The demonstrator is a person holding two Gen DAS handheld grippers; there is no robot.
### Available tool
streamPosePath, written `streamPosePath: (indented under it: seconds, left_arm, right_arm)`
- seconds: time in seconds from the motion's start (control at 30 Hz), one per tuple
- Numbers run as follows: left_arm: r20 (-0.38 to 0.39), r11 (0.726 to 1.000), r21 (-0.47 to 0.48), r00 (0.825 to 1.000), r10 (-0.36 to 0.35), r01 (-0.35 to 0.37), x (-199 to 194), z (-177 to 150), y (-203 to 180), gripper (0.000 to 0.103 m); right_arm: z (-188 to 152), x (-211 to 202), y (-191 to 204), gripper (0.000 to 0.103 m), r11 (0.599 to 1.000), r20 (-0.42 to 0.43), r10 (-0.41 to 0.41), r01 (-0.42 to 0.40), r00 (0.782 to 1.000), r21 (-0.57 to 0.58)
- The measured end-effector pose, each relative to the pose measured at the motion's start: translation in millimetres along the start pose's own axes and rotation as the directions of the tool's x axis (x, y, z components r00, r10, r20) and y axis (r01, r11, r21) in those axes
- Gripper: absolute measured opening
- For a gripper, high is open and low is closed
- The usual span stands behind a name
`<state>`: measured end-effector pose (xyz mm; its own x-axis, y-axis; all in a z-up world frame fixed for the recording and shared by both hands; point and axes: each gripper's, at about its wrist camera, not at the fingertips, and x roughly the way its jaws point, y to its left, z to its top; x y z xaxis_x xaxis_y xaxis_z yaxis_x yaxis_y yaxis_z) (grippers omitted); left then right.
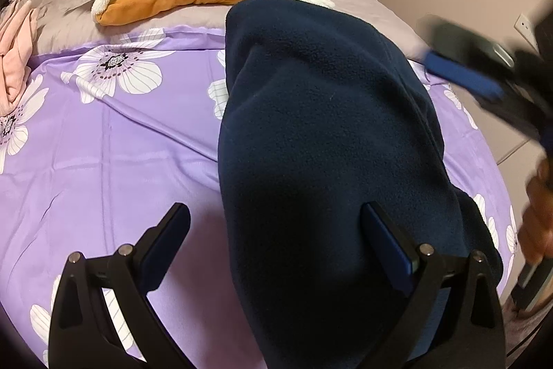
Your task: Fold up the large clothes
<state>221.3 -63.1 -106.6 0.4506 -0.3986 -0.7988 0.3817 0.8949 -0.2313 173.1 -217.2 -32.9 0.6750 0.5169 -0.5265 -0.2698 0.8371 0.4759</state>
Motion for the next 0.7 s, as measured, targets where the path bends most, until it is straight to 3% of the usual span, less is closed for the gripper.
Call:
streamPosePath:
  seconds: [0.13,0.27,0.37,0.6,0.7]
  left_arm:
    - [0.0,1.0,0.003,1.0,-0.014,0.014,-0.4,-1.9,-2.5,0.1]
    - [-0.001,0.999,0.003,0.999,-0.041,0.041,4.4,-4.0,-3.7,0.099]
    - [-0.007,0.999,-0.007,0.999,-0.049,0.049,11.9,-2.5,-3.2,0.099]
    - [-0.029,0.996,-0.048,0.996,-0.083,0.081,21.7,-2.3,2.5,0.101]
    - [-0.031,0.996,-0.043,0.997,-0.076,0.075,18.5,-1.4,0.8,0.102]
  right_arm:
    - [15.8,46.2,10.2,0.034,0.998,-0.103,-0.025,0.019,0.994,-0.056]
    - [13.4,83.5,-16.1,0.026,0.984,-0.185,-0.178,0.169,0.967,-0.062]
    - [3.4,101.0,-42.2,0.025,0.979,-0.23,-0.201,0.204,0.952,-0.01]
    - [-7.6,105.6,-56.0,0.025,0.985,-0.215,-0.153,0.167,0.965,0.05]
    - [-4.6,95.0,-49.9,0.025,0.986,-0.165,-0.144,0.155,0.976,0.055]
